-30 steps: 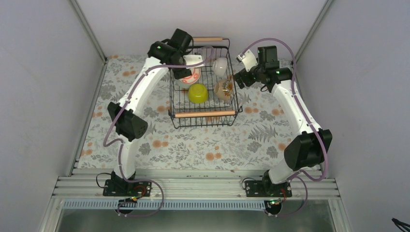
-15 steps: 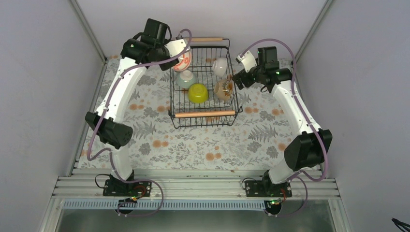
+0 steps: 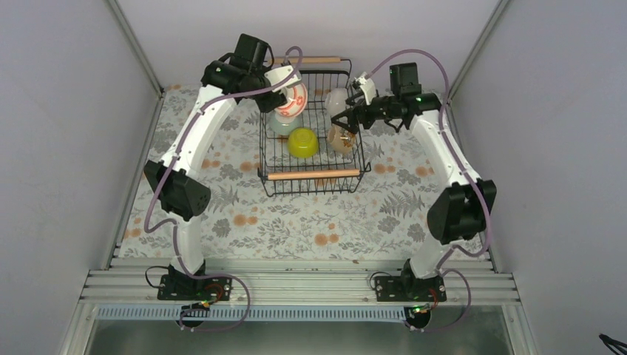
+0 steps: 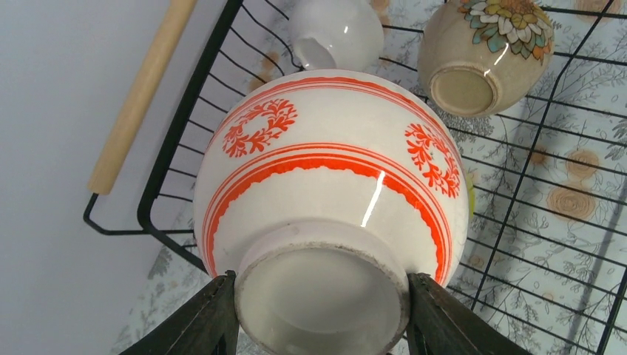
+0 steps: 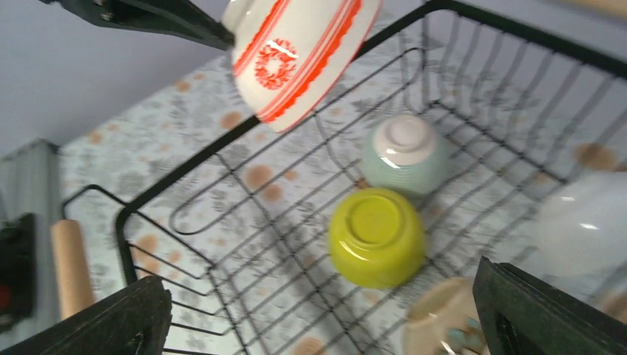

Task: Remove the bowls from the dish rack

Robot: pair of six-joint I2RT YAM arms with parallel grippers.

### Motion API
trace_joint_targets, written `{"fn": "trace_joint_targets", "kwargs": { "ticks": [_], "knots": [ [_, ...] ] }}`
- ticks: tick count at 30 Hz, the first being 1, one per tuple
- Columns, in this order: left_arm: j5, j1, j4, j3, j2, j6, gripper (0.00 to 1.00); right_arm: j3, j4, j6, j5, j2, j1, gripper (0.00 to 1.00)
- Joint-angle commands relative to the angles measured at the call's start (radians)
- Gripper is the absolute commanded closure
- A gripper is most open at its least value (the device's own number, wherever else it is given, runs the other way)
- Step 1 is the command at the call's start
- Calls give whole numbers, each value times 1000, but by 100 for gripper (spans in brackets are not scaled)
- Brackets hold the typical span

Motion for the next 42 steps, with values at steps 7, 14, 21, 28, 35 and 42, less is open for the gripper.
{"fn": "trace_joint_targets", "kwargs": {
  "ticks": [7, 14, 21, 28, 35, 42],
  "knots": [
    [177, 1, 128, -23, -1, -80, 98, 108, -122, -22, -598, 247, -75, 0],
    [237, -1, 149, -63, 3, -100, 98, 126, -31, -3, -694, 285, -74, 0],
    [295, -9, 147, -61, 13, -119, 97, 135, 79, 100, -706, 352, -54, 0],
    [327, -36, 162, -84, 21, -138, 98, 195, 76, 113, -739, 401, -34, 0],
    [338, -72, 193, -114, 43, -157, 98, 196, 113, 142, -758, 405, -19, 7],
    [308, -79, 215, -98, 65, -161, 98, 161, 136, 166, -795, 380, -19, 41]
  ]
}}
